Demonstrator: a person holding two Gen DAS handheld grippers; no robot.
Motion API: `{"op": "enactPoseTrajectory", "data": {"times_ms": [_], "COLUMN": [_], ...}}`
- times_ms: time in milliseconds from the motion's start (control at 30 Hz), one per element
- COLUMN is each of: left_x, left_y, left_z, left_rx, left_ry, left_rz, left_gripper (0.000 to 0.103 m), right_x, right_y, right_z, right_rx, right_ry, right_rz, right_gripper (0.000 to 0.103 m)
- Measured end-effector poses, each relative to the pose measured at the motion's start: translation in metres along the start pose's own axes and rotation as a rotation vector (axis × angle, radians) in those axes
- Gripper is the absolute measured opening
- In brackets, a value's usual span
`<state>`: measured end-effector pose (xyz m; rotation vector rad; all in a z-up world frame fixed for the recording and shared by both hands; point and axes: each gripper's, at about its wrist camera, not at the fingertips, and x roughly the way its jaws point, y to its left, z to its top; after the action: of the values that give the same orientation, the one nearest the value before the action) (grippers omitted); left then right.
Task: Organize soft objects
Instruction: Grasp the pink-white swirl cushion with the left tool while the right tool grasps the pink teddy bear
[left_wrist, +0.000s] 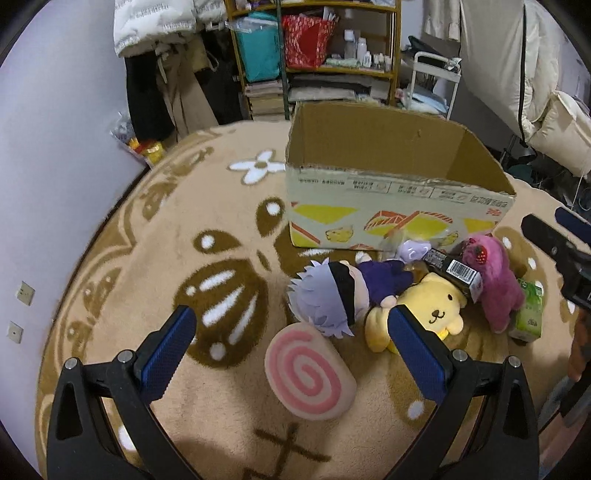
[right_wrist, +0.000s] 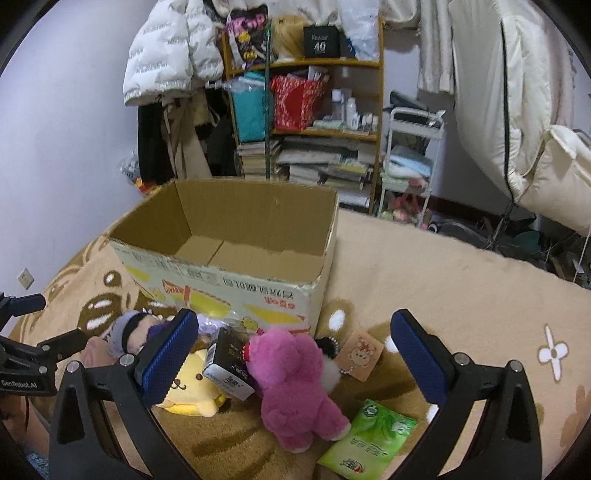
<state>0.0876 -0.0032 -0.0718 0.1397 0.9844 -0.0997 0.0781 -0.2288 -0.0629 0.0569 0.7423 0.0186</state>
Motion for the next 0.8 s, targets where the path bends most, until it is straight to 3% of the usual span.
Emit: {"op": "enactPoseTrajectory", "data": {"times_ms": [333,533,800], "left_x": [0.052,0.063,0.086], "left_y": [0.013,0.007,0.006], "left_z": [-0.004,-0.007,-0.016], "left_rx": [-0.059,-0.039,-0.032], "left_ry": [0.189,0.229,0.349], "left_rz": [-0.077,-0.096,-0.092], "left_gripper": [0.102,0.101,0.085], "right_x": [0.046,0.06,0.079], "right_y": [-0.003,-0.016,-0.016], "right_z": [-0.011,-0.015,-0.025], "right_rx": [0.003,0.048,0.068], "right_ry": [0.13,0.172,0.265], "right_rz": [-0.016,-0.002,0.06], "right_gripper": [0.103,0.103,0.097]}}
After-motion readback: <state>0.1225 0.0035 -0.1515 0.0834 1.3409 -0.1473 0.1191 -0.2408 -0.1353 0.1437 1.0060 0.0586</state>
